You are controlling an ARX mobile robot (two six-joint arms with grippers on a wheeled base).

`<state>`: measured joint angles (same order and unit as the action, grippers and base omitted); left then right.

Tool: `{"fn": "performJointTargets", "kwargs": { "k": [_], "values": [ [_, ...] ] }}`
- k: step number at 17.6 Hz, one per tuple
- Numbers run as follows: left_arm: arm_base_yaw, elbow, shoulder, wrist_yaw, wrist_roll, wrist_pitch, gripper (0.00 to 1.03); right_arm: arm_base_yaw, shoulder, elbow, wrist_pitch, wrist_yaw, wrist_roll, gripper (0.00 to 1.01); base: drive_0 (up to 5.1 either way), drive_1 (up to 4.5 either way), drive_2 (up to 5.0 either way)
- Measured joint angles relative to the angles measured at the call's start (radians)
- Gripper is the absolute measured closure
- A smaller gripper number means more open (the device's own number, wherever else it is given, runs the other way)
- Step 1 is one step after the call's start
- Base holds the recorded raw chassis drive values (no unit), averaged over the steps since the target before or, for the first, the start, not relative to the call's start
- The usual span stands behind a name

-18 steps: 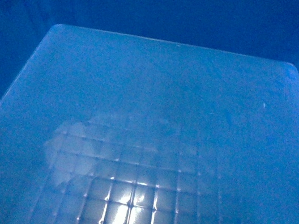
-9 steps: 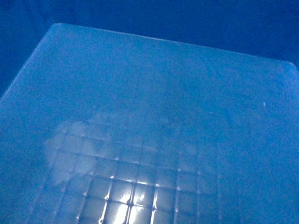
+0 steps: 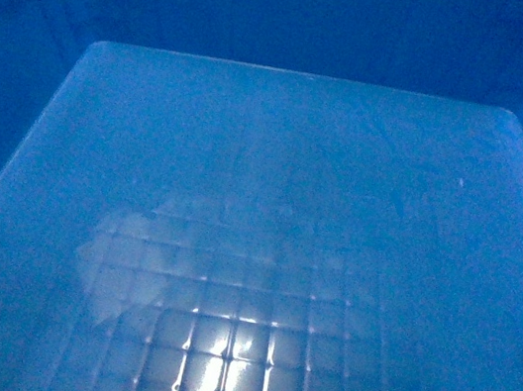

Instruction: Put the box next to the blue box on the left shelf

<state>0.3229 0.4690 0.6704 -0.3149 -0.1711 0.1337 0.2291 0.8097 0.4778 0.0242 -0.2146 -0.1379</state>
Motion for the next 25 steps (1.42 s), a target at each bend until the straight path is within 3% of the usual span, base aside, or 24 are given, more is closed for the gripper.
{"fn": "performJointTargets", "kwargs": {
  "k": [25],
  "values": [
    [0.001,-0.002,0.001,0.000,-0.001,0.000,0.95,0.000,0.000,-0.001,0.002,0.000,0.000,0.81,0.0,0.00,0.0]
  ]
}}
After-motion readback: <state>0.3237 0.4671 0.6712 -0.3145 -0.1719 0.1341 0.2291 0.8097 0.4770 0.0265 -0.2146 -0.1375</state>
